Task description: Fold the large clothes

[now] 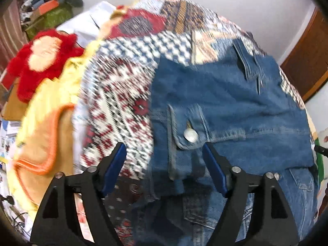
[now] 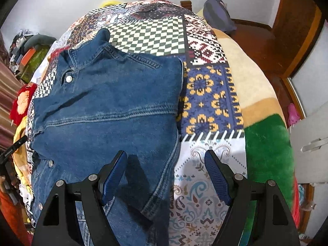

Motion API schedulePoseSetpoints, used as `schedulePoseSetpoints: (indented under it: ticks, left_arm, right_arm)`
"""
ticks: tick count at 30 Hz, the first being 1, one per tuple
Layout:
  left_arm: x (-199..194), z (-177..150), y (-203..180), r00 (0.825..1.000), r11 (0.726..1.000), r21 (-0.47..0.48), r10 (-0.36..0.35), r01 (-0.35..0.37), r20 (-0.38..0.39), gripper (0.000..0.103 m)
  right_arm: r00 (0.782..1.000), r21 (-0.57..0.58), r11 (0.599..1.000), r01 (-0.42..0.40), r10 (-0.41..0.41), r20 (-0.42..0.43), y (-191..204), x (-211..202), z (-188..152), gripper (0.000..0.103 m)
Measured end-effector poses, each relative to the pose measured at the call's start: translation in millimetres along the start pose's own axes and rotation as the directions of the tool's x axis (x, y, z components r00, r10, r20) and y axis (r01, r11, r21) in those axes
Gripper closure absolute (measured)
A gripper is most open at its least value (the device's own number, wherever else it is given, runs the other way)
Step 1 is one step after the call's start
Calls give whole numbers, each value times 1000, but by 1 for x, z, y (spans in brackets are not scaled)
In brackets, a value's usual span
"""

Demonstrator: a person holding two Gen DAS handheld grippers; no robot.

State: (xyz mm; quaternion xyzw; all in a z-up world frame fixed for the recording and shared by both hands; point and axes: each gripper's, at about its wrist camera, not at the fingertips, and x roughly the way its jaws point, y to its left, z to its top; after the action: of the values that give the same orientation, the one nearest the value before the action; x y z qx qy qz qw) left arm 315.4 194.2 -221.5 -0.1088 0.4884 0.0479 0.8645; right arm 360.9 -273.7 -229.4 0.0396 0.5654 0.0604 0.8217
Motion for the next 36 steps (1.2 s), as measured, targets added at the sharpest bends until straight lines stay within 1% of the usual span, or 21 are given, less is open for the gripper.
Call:
schedulePoseSetpoints:
  ticks: [2,5,8,12,16,19,21,22,24,25,26,27,28,29,31,32,33,34,36]
  left_arm:
    - [-7,9,8,999,1000,0,26,-26,26,23]
    - [-1,28,22,999,999,-17,42,-42,15,23]
    - [15,43,31,1000,999,-38,20,-20,-9,23]
    - [44,58,33,998,998,-65,-22,19,-56,23]
    - [74,66,28,992,995,-80,-72,64,-99,23]
    - [96,69,25,987,993,-91,-87,75,-136,23]
    - [104,69,25,987,992,-96,-90,77,-136,25]
    - [108,70,25,988,992,-99,-91,78,-125,28]
    - [112,71,25,987,988,-113,-113,100,-114,39]
    - [115,71,25,983,983,-129,-148,133,-111,50]
    - [117,71,25,979,978,-140,-171,155,-112,62]
    - [120,72,23,974,972,-155,-193,174,-115,66]
    - [123,72,21,973,970,-165,-200,180,-114,70]
    - [123,72,20,972,968,-167,-205,185,-113,77]
    - [121,73,16,974,969,-161,-204,186,-99,84]
    - [116,74,13,979,975,-138,-187,175,-85,88]
    - [112,75,11,982,979,-119,-173,163,-74,89]
    - [104,78,8,988,986,-93,-144,138,-55,90]
    - [95,82,6,993,991,-72,-117,114,-31,93]
  right_arm:
    - [1000,5,1000,-14,14,4,-1,0,7,27]
    - [1000,6,1000,-28,28,5,-1,2,18,27]
    - [999,-3,1000,-29,29,13,-1,4,33,27]
    - [999,-12,999,-30,30,14,-4,14,53,27]
    - [999,15,999,-42,42,-31,-13,39,74,27]
    - [997,41,997,-58,60,-56,-20,59,87,27]
    - [994,51,996,-78,82,-71,-23,71,94,30]
    - [994,53,995,-85,88,-67,-22,74,95,35]
    - [993,56,992,-109,112,-44,-21,78,99,45]
    - [991,55,990,-128,130,-37,-20,80,100,55]
    - [989,55,988,-141,144,-38,-19,83,101,59]
    - [991,55,990,-131,133,-29,-18,86,102,61]
    - [992,46,992,-121,122,-20,-16,87,103,67]
    - [994,29,993,-112,112,-16,-14,89,104,76]
    - [997,-11,997,-81,81,-4,-9,91,109,86]
    - [997,-26,997,-71,71,6,-7,91,112,89]
    - [998,-46,997,-58,59,18,-4,90,117,90]
    - [998,-56,997,-47,48,27,-3,90,120,91]
    - [998,-78,997,-23,27,51,4,89,133,92]
